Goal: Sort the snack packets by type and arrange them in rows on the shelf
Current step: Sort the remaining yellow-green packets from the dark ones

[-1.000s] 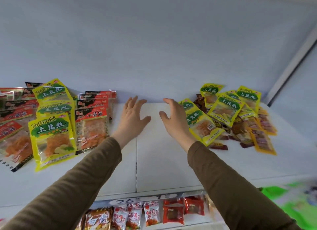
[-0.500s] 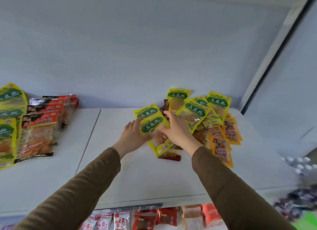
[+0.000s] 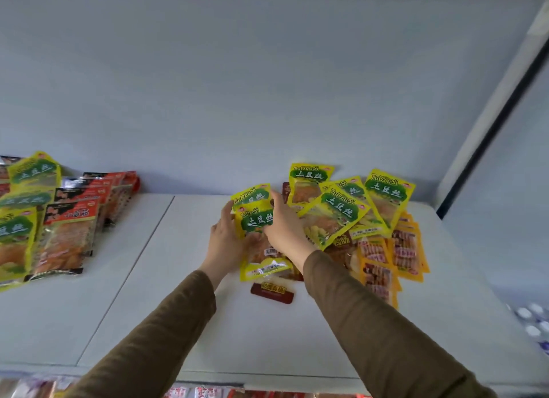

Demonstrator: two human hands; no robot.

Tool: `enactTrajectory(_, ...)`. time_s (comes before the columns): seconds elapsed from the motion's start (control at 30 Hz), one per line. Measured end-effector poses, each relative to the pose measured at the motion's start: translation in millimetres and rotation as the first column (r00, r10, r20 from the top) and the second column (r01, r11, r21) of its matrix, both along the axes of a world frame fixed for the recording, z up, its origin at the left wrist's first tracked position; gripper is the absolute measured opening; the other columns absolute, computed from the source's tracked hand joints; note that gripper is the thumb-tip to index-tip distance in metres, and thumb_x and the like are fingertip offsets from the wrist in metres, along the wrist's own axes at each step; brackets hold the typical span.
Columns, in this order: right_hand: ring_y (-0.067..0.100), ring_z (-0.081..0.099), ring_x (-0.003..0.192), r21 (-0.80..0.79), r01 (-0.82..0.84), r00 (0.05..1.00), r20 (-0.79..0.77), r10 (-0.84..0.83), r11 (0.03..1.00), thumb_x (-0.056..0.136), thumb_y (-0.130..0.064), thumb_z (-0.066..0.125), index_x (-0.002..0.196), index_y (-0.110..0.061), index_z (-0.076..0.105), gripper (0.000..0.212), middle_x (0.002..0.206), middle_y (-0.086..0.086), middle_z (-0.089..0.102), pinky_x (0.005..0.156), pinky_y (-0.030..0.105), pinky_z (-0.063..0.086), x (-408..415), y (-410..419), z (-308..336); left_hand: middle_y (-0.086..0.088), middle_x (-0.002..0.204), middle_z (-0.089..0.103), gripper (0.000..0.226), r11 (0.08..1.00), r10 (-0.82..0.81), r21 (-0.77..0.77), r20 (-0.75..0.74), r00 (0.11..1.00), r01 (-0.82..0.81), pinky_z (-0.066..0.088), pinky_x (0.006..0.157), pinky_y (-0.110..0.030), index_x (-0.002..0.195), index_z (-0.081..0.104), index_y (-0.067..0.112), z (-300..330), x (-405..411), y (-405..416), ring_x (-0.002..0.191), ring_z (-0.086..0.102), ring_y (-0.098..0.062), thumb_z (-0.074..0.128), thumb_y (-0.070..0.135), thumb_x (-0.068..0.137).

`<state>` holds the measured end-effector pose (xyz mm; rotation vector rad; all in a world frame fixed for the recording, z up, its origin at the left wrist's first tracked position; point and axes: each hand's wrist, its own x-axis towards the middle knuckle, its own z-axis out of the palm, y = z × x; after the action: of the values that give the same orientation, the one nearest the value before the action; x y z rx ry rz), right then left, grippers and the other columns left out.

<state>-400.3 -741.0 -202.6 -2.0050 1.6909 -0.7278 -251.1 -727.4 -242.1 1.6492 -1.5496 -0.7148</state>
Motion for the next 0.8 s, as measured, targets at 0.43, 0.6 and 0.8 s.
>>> enactTrajectory(0.43, 0.008, 0.044, 0.135, -0.037, 0.174, 0.570, 0.819, -0.070, 0.984, 0.093, -0.015, 0.069, 0.142, -0.033, 0.045, 0.057, 0.142, -0.010, 0.050, 0.112, 0.039, 0.042, -18, 21, 17, -0.004, 0.123, 0.073, 0.081, 0.953, -0.238, -0.035, -0.695, 0.679, 0.299, 0.062, 0.078, -0.033, 0.141, 0.043, 0.029, 41, -23, 23, 0.110, 0.073, -0.027, 0.088, 0.009, 0.076)
enactTrajectory(0.6, -0.016, 0.053, 0.112, -0.018, 0.204, 0.703, 0.699, -0.133, 0.979, 0.092, -0.039, 0.070, 0.140, -0.032, 0.043, 0.055, 0.124, -0.025, 0.054, 0.092, 0.016, 0.048, -54, 30, 24, -0.003, 0.124, 0.073, 0.077, 0.943, -0.266, -0.033, -0.672, 0.692, 0.330, 0.059, 0.090, -0.049, 0.138, 0.047, 0.029, 47, -39, 26, 0.112, 0.071, -0.029, 0.086, 0.016, 0.073)
enactTrajectory(0.8, 0.032, 0.032, 0.146, -0.129, 0.505, 0.860, -0.011, -0.510, 0.854, 0.080, -0.073, 0.063, 0.158, -0.019, 0.018, 0.106, 0.159, 0.009, 0.035, 0.118, 0.050, 0.031, -144, 31, 17, -0.006, 0.123, 0.073, 0.063, 0.945, -0.248, -0.006, -0.664, 0.706, 0.326, 0.055, 0.096, -0.060, 0.137, 0.052, 0.027, 39, -43, 18, 0.111, 0.071, -0.034, 0.080, 0.006, 0.085)
